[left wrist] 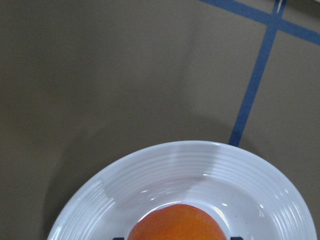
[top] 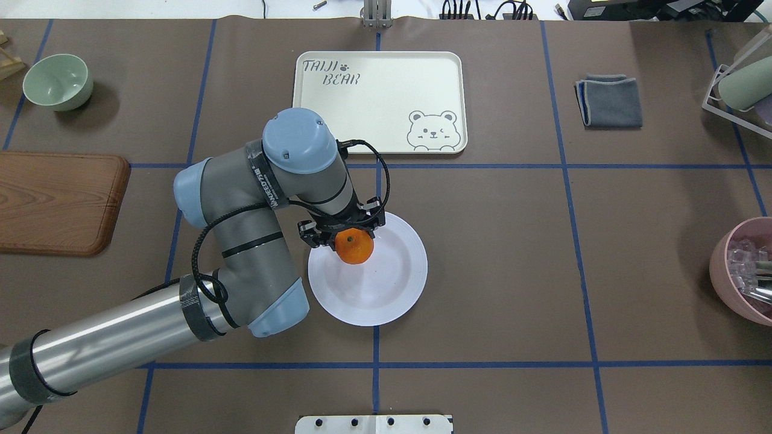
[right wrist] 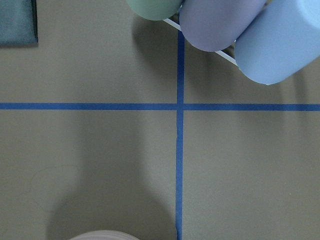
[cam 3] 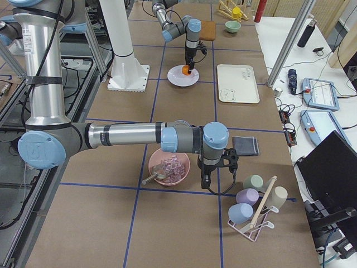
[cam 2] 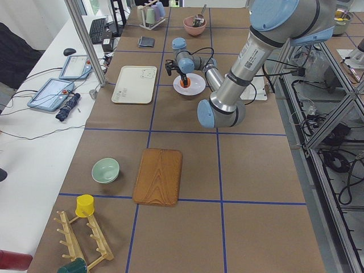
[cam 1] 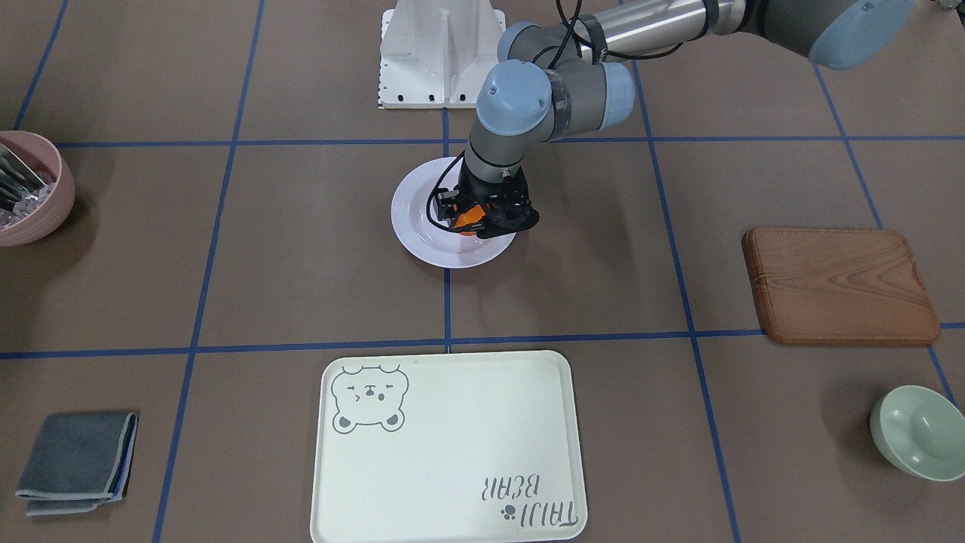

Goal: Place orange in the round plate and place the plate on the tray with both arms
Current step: 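Carry the orange with the left gripper onto the white plate and release, then withdraw the left arm to its rest while the right arm reaches toward the plate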

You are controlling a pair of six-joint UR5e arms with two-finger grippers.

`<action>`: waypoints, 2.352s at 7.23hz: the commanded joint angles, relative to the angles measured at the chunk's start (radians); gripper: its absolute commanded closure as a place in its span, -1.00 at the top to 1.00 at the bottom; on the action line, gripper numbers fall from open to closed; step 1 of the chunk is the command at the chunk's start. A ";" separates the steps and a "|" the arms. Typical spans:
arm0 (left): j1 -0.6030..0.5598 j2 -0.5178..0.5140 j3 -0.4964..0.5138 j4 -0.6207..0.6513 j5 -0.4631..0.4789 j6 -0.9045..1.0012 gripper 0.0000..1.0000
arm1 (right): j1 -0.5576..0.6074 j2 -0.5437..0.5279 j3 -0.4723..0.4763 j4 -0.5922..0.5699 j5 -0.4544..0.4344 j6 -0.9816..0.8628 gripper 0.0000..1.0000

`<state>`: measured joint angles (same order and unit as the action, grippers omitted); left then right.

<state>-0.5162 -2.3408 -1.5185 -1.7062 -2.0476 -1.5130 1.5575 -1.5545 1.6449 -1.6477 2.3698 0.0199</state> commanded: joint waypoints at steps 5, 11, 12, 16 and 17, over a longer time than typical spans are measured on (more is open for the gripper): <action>-0.150 0.108 -0.222 0.065 -0.003 0.190 0.96 | -0.004 -0.001 0.048 0.000 0.008 -0.017 1.00; -0.376 0.239 -0.238 0.099 -0.037 0.528 0.96 | -0.130 -0.044 0.194 0.003 0.283 0.047 1.00; -0.428 0.265 -0.238 0.099 -0.069 0.597 0.96 | -0.167 0.032 0.190 0.002 0.343 0.157 1.00; -0.643 0.395 -0.191 0.097 -0.089 0.937 0.96 | -0.396 0.411 0.112 0.002 0.294 0.519 1.00; -0.656 0.397 -0.172 0.097 -0.089 0.942 0.96 | -0.454 0.447 0.108 0.050 0.225 0.638 1.00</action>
<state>-1.1377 -1.9571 -1.7148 -1.6089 -2.1364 -0.6202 1.1773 -1.1870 1.7693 -1.6339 2.6762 0.5146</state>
